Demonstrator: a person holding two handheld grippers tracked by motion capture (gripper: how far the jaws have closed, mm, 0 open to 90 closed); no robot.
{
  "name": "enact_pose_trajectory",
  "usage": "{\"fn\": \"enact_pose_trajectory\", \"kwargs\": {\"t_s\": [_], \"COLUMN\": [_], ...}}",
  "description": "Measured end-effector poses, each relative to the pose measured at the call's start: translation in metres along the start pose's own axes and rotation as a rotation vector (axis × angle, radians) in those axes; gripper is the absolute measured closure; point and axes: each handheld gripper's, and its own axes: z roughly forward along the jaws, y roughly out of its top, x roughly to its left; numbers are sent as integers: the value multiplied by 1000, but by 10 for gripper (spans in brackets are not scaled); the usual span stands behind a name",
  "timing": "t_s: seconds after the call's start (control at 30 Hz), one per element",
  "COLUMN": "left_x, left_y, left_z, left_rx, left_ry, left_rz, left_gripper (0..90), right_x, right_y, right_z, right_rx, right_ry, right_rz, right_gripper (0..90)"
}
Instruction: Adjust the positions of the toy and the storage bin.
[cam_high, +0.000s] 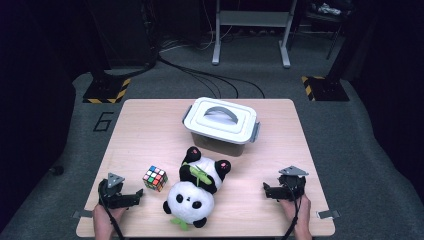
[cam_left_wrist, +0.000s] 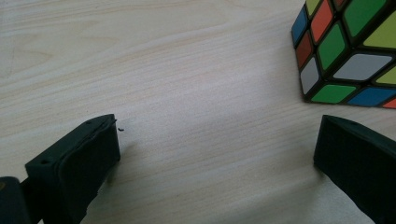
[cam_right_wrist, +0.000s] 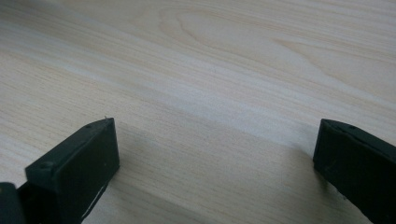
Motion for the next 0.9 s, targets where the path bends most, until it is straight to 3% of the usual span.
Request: {"fn": "enact_pose_trajectory", "kwargs": {"t_s": [0.67,0.9], "left_x": [0,-6], "left_y": [1,15], "left_z": [-2,-25], "left_rx": [8,-47], "left_ry": [-1,-33], "left_rz": [11,17], "left_gripper": [0,0], "right_x": [0,0], "right_y": [0,0], "right_z": [0,0], "right_rx": [0,0], "right_ry": [0,-1], "right_rz": [0,1], "right_gripper": [0,0]}}
